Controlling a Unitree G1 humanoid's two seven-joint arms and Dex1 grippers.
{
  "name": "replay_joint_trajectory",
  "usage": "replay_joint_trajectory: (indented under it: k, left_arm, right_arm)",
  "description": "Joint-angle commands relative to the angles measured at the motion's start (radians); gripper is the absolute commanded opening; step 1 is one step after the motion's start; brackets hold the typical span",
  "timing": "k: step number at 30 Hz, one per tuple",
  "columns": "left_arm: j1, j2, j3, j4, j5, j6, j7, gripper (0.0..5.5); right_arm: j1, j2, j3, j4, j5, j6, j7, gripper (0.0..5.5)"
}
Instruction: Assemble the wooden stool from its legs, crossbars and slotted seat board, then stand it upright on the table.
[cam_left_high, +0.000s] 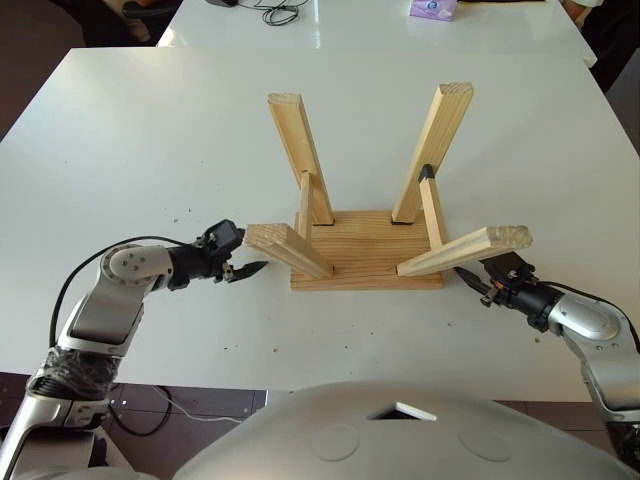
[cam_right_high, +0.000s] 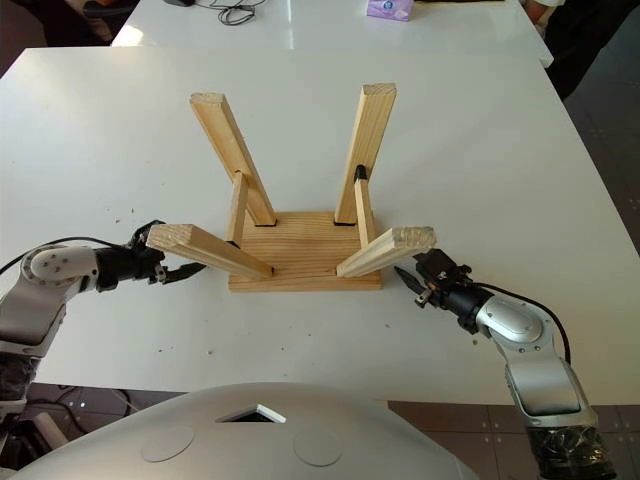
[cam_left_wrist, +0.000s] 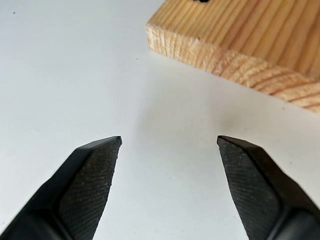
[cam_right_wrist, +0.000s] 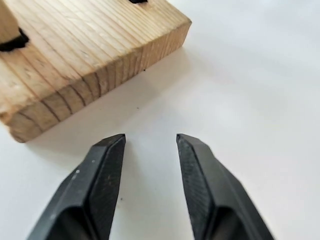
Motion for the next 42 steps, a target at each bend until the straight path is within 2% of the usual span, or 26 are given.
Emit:
replay_joint_trajectory:
  k: [1, 10, 12, 13, 18, 35, 42]
  left_arm:
    - [0.031, -0.011, -0.021, -0.053, -0.006, 0.012, -0.001, 3.57]
    - [0.092, -0.045, -0.065, -0.129, 0.003, 0.026, 0.023, 3.57]
    - [0.093, -0.044, -0.061, -0.129, 0.0, 0.031, 0.022, 3.33]
    - [0.092, -0.043, -0.059, -0.127, 0.001, 0.031, 0.024, 3.14]
    - [0.078, -0.053, -0.069, -0.11, 0.017, 0.025, 0.037, 3.11]
    - [0.131, -0.018, -0.099, -0.163, 0.017, -0.001, 0.022, 3.11]
    - [0.178, 0.014, -0.019, -0.301, -0.092, 0.091, -0.003, 3.11]
  right_arm:
    - [0.021, 0.01, 0.022, -0.025, -0.008, 0.022, -0.008, 1.94]
    - [0.08, -0.01, 0.039, -0.081, -0.002, 0.034, 0.019, 1.94]
    - [0.093, -0.017, 0.033, -0.08, -0.002, 0.031, 0.026, 1.92]
    - [0.093, -0.017, 0.03, -0.076, -0.001, 0.031, 0.026, 1.74]
    - [0.081, -0.013, 0.034, -0.064, -0.016, 0.034, 0.01, 1.18]
    - [0.141, -0.026, 0.099, -0.188, -0.014, 0.072, 0.019, 1.18]
    - [0.189, -0.056, 0.043, -0.34, 0.032, 0.132, 0.035, 1.18]
